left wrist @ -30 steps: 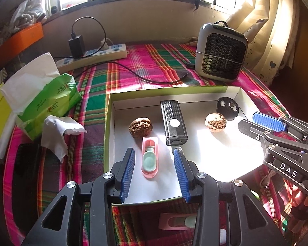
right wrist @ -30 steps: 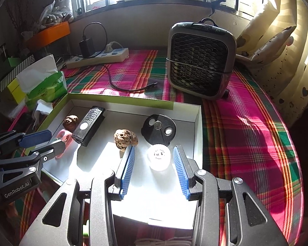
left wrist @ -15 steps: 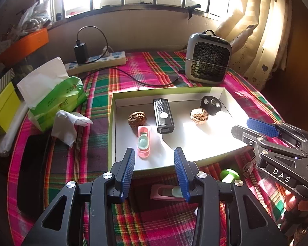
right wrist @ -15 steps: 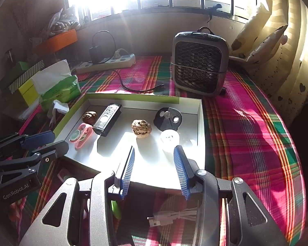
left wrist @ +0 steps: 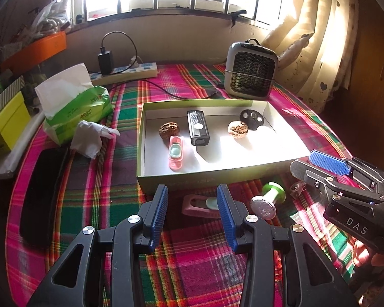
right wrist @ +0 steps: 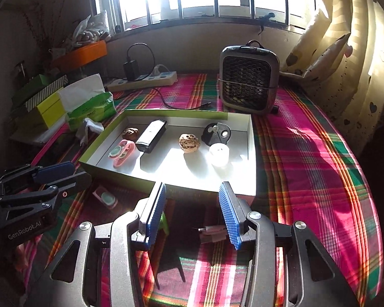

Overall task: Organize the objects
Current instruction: 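Withdraw both open grippers from the box toward the table, then close the right gripper on the white spool with green end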

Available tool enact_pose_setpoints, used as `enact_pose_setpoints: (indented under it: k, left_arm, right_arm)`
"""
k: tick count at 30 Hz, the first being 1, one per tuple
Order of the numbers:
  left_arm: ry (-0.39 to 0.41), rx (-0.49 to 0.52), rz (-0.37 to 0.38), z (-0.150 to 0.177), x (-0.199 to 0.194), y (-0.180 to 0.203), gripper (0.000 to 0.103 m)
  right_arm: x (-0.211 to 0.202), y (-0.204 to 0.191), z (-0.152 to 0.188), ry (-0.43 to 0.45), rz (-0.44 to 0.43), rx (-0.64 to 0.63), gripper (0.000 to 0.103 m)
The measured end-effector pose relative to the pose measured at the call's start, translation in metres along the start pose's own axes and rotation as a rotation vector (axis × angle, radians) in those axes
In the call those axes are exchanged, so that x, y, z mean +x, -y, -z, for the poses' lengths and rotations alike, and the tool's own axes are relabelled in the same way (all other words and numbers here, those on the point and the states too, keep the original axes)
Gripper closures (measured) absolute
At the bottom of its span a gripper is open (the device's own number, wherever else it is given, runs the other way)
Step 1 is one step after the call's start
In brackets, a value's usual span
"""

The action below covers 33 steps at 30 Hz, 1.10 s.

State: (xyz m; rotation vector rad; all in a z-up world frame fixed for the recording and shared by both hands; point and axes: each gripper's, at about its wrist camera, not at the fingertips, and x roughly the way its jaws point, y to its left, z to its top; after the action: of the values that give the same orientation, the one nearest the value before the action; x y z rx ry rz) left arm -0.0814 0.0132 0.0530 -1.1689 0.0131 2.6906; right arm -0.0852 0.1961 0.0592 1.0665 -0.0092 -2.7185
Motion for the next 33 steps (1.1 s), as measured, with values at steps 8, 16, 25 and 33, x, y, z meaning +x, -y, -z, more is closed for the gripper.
enact_pose_setpoints:
  k: [8, 16, 25, 33]
  left_arm:
    - [-0.014, -0.012, 0.023, 0.022, -0.004, -0.012, 0.065]
    - [-0.04, -0.046, 0.054, 0.034, 0.002, -0.025, 0.065]
    - [-0.054, -0.037, 0.075, 0.034, 0.009, -0.027, 0.064]
    - [-0.065, 0.001, 0.103, 0.027, 0.019, -0.022, 0.064]
  right_arm:
    - [-0.004, -0.006, 0.018, -0.019, -0.022, 0.001, 0.057]
    - [0.003, -0.015, 0.026, -0.043, -0.058, -0.004, 0.053]
    - [0.015, -0.021, 0.024, -0.073, -0.091, 0.001, 0.049]
    - [0.032, -0.026, 0.021, -0.114, -0.059, -0.035, 0.049]
